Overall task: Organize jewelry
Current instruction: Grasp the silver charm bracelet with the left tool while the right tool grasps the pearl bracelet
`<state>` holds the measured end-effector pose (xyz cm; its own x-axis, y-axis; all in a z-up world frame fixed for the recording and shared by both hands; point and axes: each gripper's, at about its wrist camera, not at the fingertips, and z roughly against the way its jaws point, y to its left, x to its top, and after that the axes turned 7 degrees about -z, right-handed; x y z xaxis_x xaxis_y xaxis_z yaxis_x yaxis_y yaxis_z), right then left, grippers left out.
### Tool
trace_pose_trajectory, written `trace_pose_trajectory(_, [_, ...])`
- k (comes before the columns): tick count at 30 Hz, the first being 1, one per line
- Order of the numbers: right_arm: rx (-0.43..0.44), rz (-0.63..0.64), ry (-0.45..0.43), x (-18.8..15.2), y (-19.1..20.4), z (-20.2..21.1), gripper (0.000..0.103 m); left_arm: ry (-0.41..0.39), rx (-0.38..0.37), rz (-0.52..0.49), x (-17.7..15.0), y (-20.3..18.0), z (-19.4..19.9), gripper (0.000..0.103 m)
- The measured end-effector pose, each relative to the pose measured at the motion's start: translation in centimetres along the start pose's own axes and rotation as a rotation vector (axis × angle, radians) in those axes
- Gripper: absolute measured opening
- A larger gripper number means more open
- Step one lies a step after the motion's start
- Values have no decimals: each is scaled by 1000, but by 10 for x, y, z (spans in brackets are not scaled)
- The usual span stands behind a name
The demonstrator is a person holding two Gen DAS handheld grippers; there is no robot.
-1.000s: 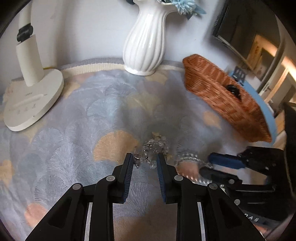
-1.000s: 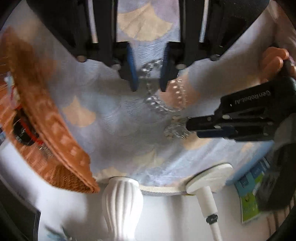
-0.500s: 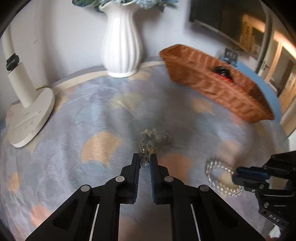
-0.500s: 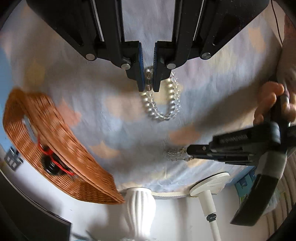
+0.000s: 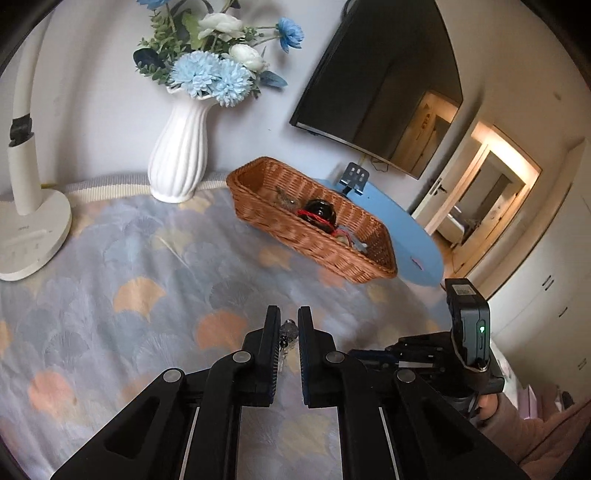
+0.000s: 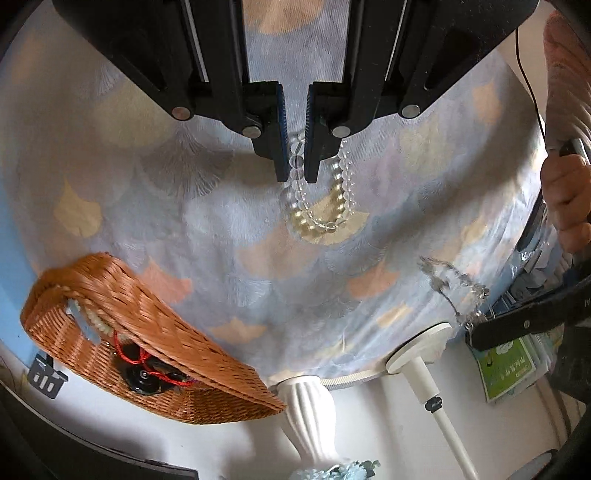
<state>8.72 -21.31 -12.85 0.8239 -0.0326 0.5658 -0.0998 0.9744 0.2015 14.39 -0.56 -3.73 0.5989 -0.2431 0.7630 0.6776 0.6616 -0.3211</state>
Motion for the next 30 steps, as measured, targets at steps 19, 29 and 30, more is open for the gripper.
trace_pose_trajectory(19, [-162,108,8,-16,20,2,10,64,-60,-65,1,-41,-26,9])
trace_pose_trajectory(29, [40,-38,-70,3,-17,71,9,15,-66,-107,31,-53,-13,9])
trace_pose_trajectory(30, [46,-52,-77,6,-19,77,9,10,-64,-112,35,-54,-13,9])
